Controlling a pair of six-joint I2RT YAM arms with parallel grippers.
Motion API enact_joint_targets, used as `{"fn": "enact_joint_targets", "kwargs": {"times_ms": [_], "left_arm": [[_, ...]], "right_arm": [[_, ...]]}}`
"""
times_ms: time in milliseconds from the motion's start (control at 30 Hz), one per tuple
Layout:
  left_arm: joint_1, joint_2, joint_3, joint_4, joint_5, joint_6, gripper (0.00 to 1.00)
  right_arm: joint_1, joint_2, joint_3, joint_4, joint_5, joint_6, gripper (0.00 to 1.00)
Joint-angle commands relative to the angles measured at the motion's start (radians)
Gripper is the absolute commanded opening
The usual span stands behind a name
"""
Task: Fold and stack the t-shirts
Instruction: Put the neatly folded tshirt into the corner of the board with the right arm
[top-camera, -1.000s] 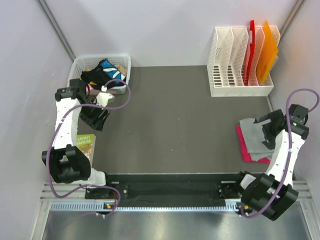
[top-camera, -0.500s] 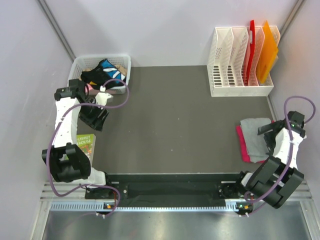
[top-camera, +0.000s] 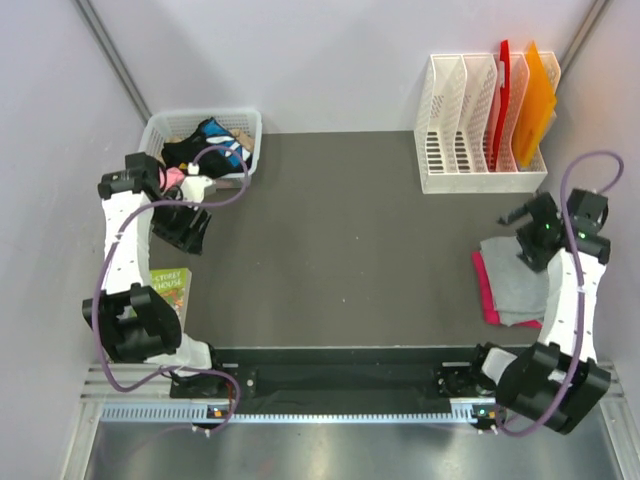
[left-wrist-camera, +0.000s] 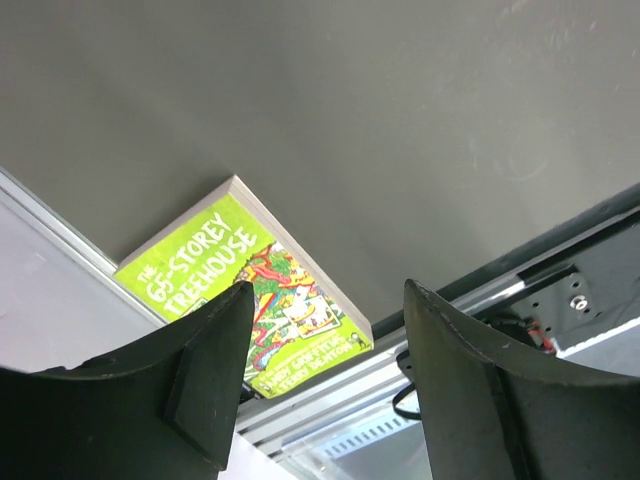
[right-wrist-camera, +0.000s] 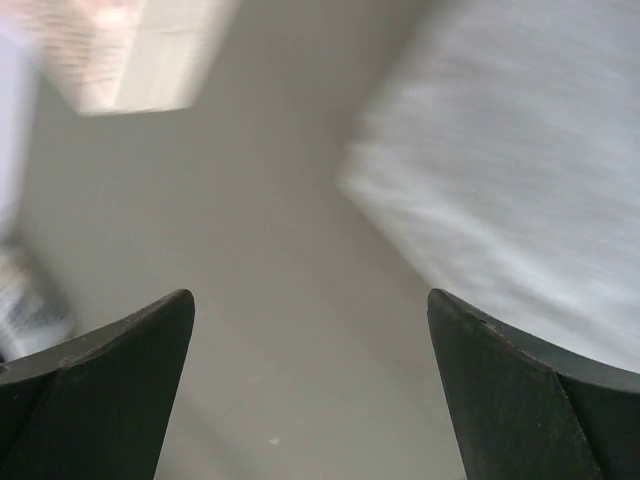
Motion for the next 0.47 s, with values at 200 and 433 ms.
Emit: {"fn": "enact_joint_targets", "kwargs": {"times_ms": [200,433], "left_arm": [[0.028,0.062,0.103,-0.155,0.127,-0.092,0.67],[0.039,0.054,0.086,-0.142,0.165,-0.121,0.67]], "right_arm": [[0.564,0.130,0.488,0.106,-0.121,-0.053,1.00],[0.826,0.242,0.605,0.144,-0.077,-0.086,1.00]]}}
